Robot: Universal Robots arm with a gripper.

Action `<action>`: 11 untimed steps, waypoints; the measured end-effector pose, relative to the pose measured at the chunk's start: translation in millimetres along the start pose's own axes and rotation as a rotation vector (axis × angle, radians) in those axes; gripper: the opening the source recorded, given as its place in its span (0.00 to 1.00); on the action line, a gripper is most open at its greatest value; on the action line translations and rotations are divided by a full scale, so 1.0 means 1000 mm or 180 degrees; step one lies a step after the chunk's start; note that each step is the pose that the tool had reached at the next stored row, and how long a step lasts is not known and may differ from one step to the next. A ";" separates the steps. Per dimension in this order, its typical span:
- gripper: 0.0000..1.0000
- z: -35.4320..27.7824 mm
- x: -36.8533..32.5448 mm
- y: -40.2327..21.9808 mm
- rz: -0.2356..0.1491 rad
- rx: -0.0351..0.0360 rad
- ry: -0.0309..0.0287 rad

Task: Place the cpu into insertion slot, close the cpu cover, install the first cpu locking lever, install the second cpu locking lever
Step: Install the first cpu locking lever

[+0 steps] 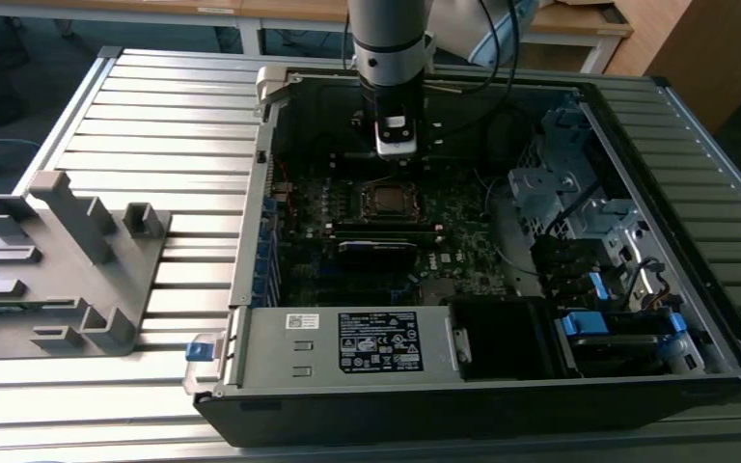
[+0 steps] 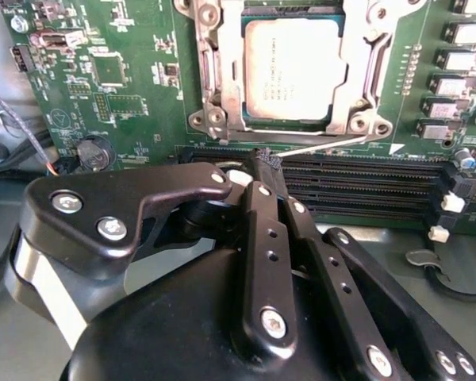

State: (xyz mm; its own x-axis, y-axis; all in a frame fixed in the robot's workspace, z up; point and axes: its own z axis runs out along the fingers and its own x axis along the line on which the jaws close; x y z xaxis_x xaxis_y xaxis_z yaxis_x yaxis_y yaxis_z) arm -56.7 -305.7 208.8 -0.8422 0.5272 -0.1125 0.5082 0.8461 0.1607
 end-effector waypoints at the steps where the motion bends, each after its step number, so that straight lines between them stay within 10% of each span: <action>1: 0.10 0.0000 0.0000 0.0000 0.0000 -0.0001 0.0001; 4: 0.10 -0.0001 -0.0001 -0.0001 0.0004 -0.0021 0.0013; 5: 0.10 -0.0008 -0.0001 0.0002 0.0037 -0.0171 0.0103; 11: 0.10 -0.0273 -0.0032 0.0044 0.0037 -0.0169 0.0103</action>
State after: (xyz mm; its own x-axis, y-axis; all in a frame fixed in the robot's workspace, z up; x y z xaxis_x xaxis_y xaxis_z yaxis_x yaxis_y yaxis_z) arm -56.7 -305.8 236.6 -0.8422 0.5334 -0.0788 0.5084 0.8342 0.2138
